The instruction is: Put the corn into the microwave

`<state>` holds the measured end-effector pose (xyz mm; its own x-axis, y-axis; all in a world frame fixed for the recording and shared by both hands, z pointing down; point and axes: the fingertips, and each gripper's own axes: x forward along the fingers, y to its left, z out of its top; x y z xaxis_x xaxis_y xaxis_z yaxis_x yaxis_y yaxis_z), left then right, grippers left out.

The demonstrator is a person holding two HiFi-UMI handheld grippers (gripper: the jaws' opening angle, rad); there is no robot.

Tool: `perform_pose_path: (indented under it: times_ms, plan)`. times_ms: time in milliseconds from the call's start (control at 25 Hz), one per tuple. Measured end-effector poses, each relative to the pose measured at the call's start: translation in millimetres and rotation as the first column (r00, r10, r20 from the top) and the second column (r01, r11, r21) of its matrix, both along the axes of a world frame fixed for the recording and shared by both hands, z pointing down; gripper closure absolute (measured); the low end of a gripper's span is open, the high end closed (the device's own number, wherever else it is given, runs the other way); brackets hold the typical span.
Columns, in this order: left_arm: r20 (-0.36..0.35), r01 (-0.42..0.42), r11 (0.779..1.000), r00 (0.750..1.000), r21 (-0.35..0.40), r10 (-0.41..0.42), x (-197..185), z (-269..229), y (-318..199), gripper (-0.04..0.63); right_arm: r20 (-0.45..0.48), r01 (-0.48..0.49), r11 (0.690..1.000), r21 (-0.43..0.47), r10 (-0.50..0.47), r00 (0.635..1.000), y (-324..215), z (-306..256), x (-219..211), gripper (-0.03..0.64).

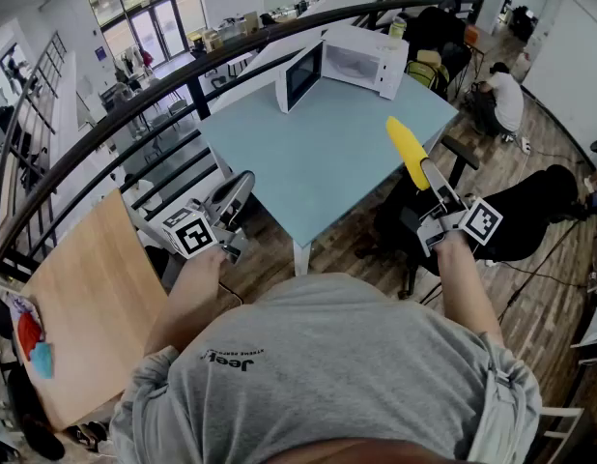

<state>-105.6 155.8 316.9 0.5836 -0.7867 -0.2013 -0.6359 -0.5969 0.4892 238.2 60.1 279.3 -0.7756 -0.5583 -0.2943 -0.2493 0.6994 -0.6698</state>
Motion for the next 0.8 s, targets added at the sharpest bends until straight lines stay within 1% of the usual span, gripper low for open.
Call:
perform_pose_path:
  times_ms: [680,800]
  plan:
    - [0.002,-0.012,1.0,1.0,0.005,0.012,14,-3,5,0.575,0.004,-0.004,1.0,0.003,0.004,1.0,6,-1,13,0.365]
    - [0.01,-0.007,1.0,1.0,0.002,0.007,15,-1,5,0.575,0.007,0.0,1.0,-0.002,0.0,1.0,6,-1,15,0.365]
